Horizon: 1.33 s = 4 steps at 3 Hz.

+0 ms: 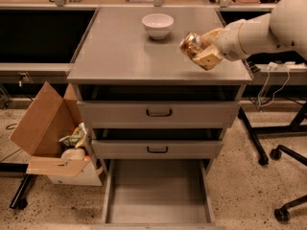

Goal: Pick orange can from bottom drawer and place on counter

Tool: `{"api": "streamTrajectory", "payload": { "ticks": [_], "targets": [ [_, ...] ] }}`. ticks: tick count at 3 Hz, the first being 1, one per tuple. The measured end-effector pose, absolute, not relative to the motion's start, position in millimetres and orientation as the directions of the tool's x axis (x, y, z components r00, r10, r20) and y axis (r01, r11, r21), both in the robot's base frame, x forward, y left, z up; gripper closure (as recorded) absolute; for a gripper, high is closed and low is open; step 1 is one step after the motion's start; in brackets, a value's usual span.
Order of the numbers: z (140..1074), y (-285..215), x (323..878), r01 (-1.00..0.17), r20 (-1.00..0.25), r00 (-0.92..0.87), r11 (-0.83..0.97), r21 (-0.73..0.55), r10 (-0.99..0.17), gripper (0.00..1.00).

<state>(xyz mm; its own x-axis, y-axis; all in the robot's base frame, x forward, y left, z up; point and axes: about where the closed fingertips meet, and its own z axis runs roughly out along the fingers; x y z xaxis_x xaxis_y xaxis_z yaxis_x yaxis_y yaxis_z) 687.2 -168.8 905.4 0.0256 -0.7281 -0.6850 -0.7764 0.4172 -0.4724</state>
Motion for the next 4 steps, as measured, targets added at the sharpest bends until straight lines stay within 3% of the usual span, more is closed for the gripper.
{"api": "streamTrajectory", "payload": {
  "ticks": [1,4],
  "targets": [
    [895.1,-175.1,723.9,-0.791,-0.693,-0.045,0.449,-0.415,-0.72,0.83],
    [878.6,-184.2,786.9,-0.791,-0.711,-0.159,0.519,-0.323,-0.685,0.14]
  ]
}}
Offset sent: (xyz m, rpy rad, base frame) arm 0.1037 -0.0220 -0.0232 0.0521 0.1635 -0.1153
